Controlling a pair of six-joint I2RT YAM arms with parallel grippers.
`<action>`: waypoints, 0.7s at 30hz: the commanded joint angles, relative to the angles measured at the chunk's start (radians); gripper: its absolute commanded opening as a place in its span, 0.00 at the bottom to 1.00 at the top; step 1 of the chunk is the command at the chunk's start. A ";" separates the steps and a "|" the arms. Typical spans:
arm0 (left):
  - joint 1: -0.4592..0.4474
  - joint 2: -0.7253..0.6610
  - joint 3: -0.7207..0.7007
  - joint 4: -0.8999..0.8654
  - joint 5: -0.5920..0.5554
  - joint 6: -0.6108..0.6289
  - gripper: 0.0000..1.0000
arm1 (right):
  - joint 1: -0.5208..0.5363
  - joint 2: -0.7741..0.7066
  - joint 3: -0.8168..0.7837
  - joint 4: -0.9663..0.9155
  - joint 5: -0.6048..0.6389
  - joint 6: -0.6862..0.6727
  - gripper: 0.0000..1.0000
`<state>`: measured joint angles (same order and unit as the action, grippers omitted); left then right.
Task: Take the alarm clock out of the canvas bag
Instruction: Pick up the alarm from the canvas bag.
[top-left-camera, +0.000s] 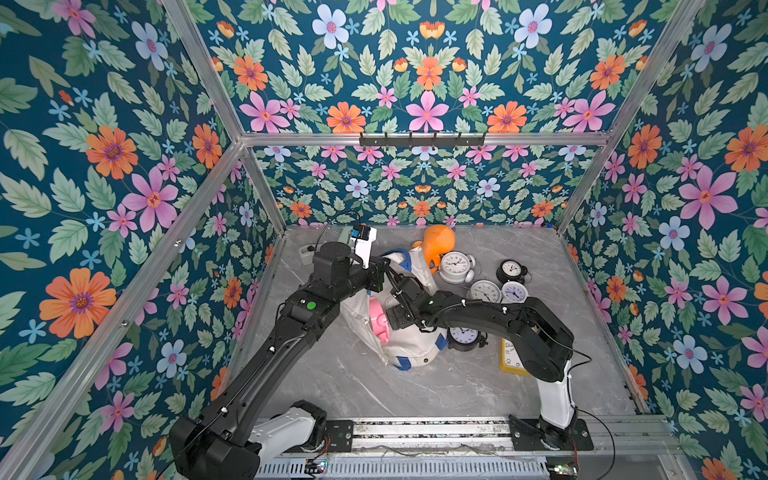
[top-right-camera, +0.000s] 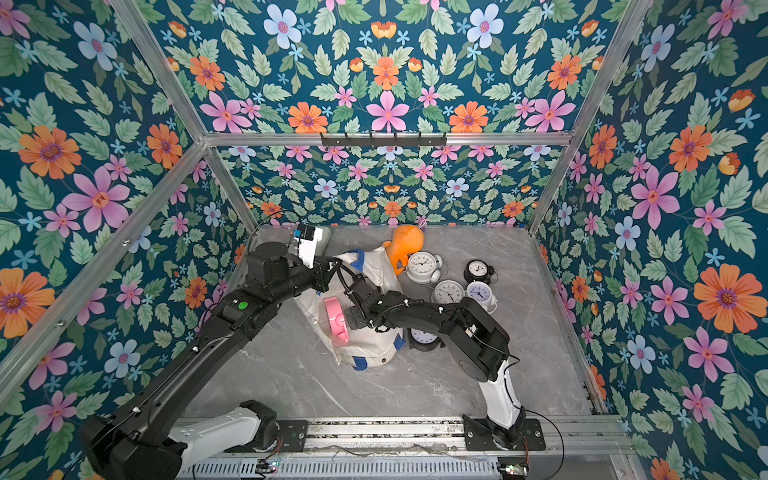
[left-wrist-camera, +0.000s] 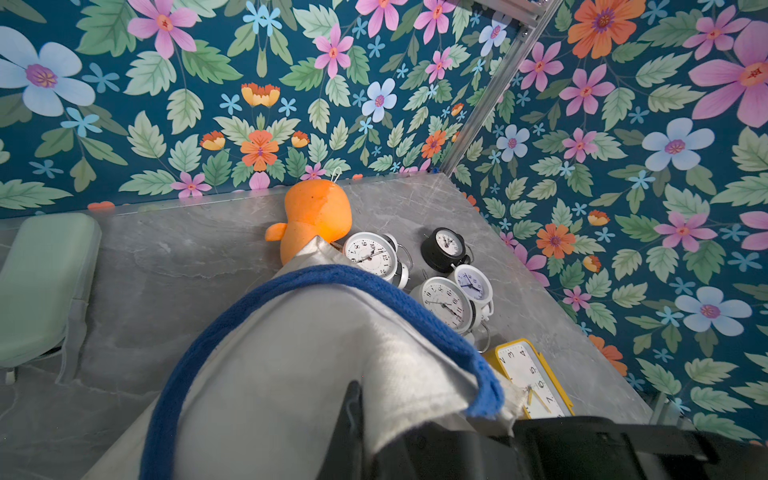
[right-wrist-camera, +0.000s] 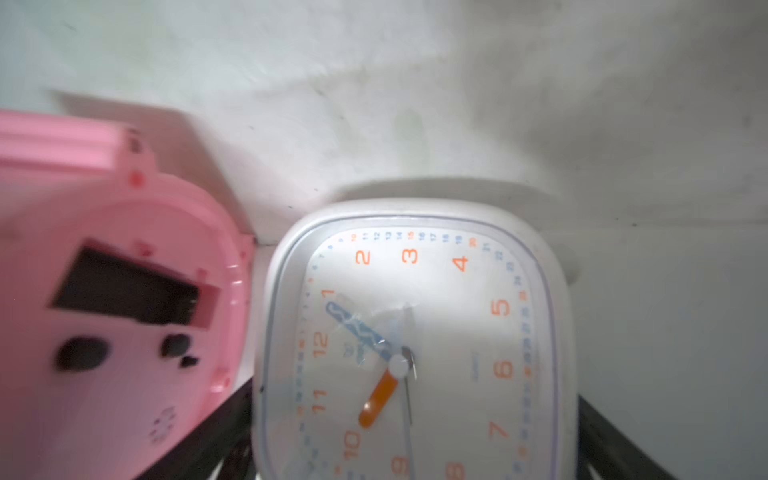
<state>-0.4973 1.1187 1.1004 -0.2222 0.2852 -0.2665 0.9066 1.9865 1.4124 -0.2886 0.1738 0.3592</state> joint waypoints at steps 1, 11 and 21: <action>0.001 -0.004 -0.004 0.044 -0.042 -0.011 0.00 | 0.002 -0.046 0.011 -0.008 -0.058 -0.028 0.80; 0.002 0.031 0.009 -0.003 -0.187 -0.022 0.00 | 0.011 -0.175 -0.003 -0.072 -0.252 -0.075 0.77; 0.003 0.030 0.014 -0.005 -0.230 -0.029 0.00 | 0.021 -0.370 -0.063 -0.090 -0.300 -0.108 0.75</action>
<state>-0.4965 1.1542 1.1011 -0.2420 0.0910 -0.2882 0.9272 1.6661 1.3575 -0.3828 -0.1020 0.2764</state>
